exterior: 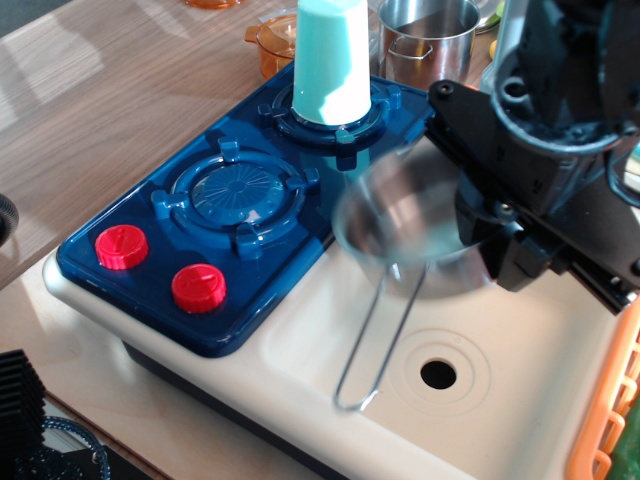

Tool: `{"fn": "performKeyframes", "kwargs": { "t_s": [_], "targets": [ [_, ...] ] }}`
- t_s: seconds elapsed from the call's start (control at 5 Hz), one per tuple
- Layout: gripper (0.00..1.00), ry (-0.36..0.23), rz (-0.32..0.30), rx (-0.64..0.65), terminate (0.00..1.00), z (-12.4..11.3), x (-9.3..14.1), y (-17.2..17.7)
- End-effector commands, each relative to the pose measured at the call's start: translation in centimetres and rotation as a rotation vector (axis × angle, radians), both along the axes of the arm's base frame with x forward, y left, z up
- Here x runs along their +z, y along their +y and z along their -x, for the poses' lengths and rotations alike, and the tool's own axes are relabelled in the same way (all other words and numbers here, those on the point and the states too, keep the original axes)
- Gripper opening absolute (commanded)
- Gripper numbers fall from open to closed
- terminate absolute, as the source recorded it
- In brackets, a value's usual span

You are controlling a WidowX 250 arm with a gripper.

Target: Put pan from stove to sink

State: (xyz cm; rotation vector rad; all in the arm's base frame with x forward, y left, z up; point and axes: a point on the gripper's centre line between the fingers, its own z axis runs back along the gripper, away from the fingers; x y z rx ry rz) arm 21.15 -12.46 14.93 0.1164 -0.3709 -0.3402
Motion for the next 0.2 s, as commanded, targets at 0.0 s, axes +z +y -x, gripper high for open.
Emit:
{"fn": "performKeyframes", "kwargs": {
  "t_s": [0.0],
  "targets": [
    [1.0, -0.033, 0.023, -0.002, 1.0, -0.16, 0.96, -0.18]
  ]
}}
